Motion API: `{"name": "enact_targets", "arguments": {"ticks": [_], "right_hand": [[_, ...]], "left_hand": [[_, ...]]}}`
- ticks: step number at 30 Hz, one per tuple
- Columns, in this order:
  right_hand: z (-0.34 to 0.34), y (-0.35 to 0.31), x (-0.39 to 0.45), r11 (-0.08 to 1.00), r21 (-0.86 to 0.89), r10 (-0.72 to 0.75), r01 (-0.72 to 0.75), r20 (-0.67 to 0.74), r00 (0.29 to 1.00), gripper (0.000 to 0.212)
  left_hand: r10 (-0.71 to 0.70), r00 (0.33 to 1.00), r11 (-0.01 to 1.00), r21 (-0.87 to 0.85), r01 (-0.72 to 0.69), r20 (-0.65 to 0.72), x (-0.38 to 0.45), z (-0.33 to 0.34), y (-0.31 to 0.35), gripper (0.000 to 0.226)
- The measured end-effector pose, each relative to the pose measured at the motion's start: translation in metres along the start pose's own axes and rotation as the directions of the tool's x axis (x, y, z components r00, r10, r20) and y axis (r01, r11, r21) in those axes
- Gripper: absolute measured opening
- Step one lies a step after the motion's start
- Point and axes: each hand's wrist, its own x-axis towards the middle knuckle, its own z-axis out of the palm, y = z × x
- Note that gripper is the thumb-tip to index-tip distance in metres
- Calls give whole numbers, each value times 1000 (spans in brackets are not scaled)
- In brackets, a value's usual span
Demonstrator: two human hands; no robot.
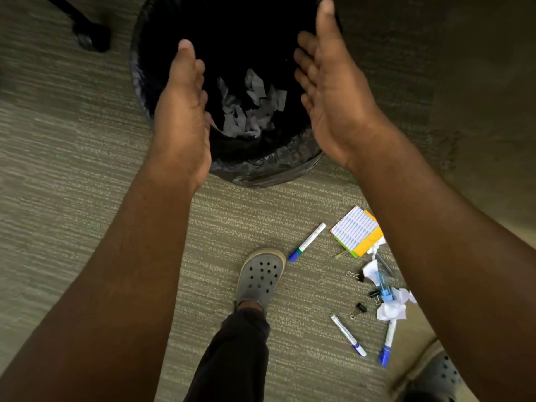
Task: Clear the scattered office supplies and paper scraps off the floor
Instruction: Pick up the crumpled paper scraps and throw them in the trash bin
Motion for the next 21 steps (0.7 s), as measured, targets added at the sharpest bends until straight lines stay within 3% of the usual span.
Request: {"name": "enact_targets", "arguments": {"ticks": [4,7,9,12,15,21], "right_hand": [[-20,20,-23,997,-23,-73,70,-173,982,65],[-36,50,-59,969,-122,-247,217,-366,897,46],[-50,77,-88,958,-185,-281,220,-444,851,27],[-63,127,-127,971,-234,-165,42,-537,828,16],[-93,181,-170,936,-278,-1,-216,-616,788,15],[-150,260,-233,757,-345,228,-555,-656,719,18]], "left_hand": [[294,955,917,267,-296,48,-31,15,-17,53],[537,828,747,364,-556,163,-64,36,-45,24],[546,815,719,390,-575,195,-85,51,-74,24],[415,871,731,473,-492,265,-109,63,-118,27],[149,916,745,567,-352,373,-129,88,-171,22],[-267,883,577,798,-174,385,-142,127,-265,13]]}}
